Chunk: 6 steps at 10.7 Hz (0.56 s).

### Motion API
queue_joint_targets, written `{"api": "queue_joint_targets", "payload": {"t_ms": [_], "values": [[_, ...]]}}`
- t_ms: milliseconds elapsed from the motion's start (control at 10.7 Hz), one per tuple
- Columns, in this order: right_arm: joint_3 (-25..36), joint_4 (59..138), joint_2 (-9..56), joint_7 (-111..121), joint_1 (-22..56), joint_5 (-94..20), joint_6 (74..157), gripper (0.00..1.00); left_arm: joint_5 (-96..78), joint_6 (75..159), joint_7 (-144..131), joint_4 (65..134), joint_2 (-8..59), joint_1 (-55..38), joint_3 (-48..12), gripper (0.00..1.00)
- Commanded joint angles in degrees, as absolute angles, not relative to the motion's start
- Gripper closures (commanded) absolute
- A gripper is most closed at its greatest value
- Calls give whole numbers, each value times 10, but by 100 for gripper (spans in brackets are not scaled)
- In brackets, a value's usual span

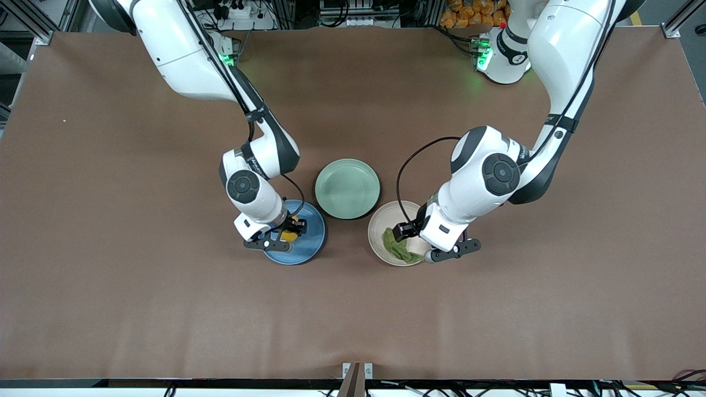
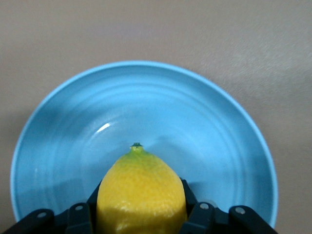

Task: Place lemon and lettuce in plates
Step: 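Open the right gripper over the blue plate while the left gripper releases lettuce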

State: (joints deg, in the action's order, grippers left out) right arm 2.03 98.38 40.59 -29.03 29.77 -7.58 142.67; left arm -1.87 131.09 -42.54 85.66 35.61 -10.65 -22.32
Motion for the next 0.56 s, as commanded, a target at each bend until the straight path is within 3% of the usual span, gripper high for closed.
{"api": "queue_joint_targets", "payload": {"t_ms": [0, 93, 187, 466], "values": [[26, 969, 417, -299, 303, -69, 1428, 41, 5, 1301, -433, 859, 349, -105, -219, 0], [26, 969, 417, -299, 303, -70, 1428, 7, 17, 1294, -433, 859, 349, -103, -219, 0], [26, 969, 416, -299, 305, -70, 1428, 0, 32, 1282, -433, 859, 346, -102, -219, 0], [27, 952, 406, -297, 295, -74, 1418, 0, 91, 1247, -432, 859, 340, -94, -219, 0]]}}
